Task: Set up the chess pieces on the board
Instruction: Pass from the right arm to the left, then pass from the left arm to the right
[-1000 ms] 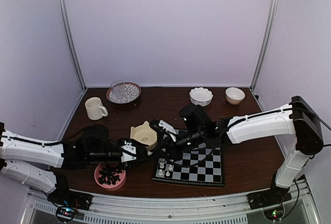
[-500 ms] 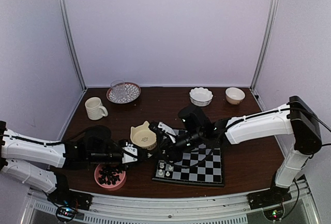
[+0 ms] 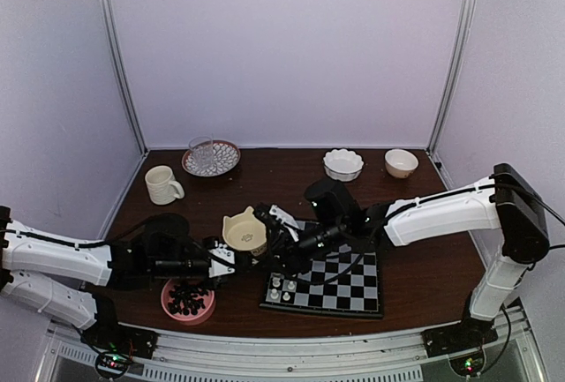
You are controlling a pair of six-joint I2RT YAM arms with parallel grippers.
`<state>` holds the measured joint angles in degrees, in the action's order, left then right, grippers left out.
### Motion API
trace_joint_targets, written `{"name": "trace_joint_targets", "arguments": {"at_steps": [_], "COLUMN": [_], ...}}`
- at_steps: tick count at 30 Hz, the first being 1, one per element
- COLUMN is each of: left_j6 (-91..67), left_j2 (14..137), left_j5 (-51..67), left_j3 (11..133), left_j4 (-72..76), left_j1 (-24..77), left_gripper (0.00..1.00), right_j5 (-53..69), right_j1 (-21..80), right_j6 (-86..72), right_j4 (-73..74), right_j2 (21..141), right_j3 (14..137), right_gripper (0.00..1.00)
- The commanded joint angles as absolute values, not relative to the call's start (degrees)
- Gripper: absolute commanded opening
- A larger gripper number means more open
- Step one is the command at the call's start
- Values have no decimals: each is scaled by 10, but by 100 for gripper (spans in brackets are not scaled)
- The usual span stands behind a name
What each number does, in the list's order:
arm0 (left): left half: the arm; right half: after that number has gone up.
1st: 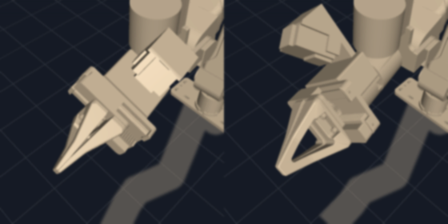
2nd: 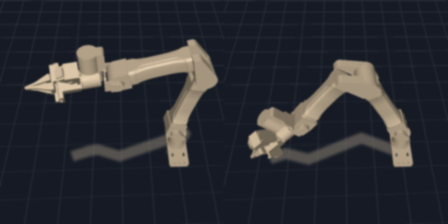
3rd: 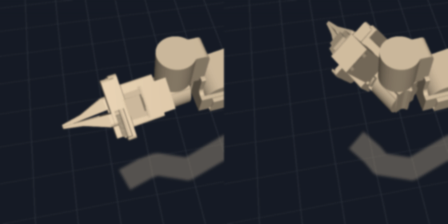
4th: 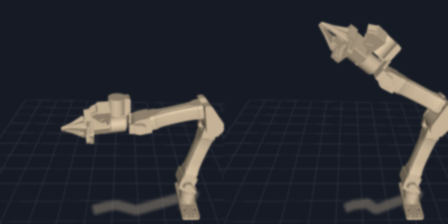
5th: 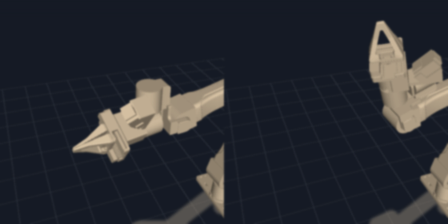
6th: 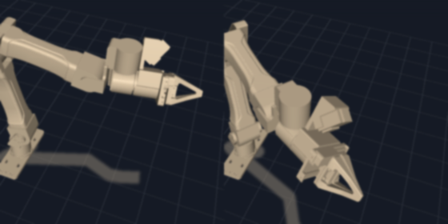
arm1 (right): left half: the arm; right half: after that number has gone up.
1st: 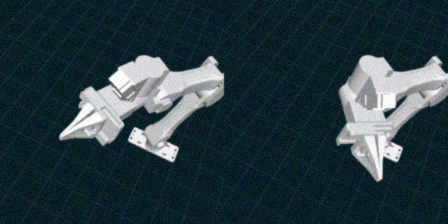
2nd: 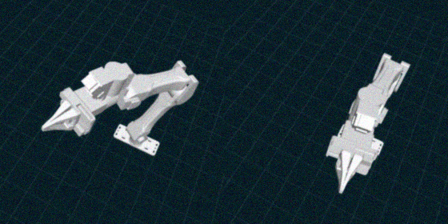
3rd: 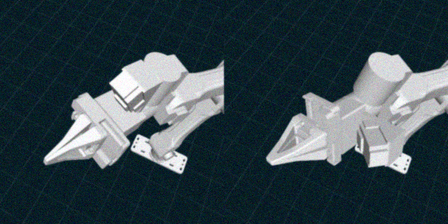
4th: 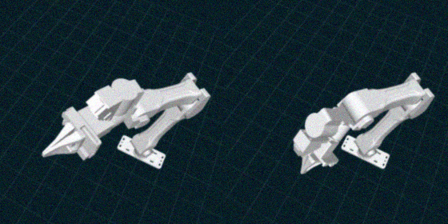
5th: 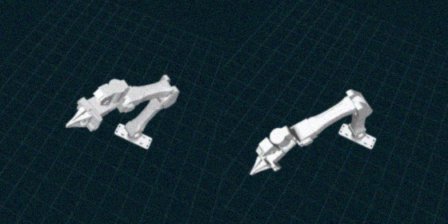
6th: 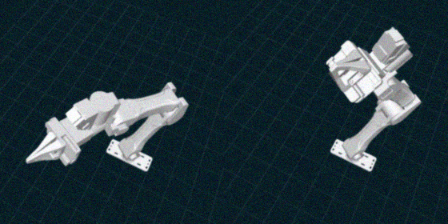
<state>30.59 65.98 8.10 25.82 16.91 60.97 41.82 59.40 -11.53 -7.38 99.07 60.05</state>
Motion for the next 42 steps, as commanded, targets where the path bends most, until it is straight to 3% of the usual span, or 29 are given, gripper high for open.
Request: {"name": "trace_joint_targets", "arguments": {"at_steps": [1,5,12,42], "left_j6": [256,224,213,205], "left_j2": [657,660,663,676], "left_j5": [45,22,25,62], "left_j3": [245,228,232,236], "left_j4": [267,303,305,314], "left_j1": [610,610,611,611], "left_gripper": [11,6,3,4], "right_j5": [390,333,285,329], "right_j1": [598,598,596,597], "right_j6": [-125,-127,-152,-202], "right_j4": [-117,-156,-214,-240], "right_j2": [966,924,891,941], "right_j3": [583,543,498,526], "right_gripper": [29,45,46,26]}}
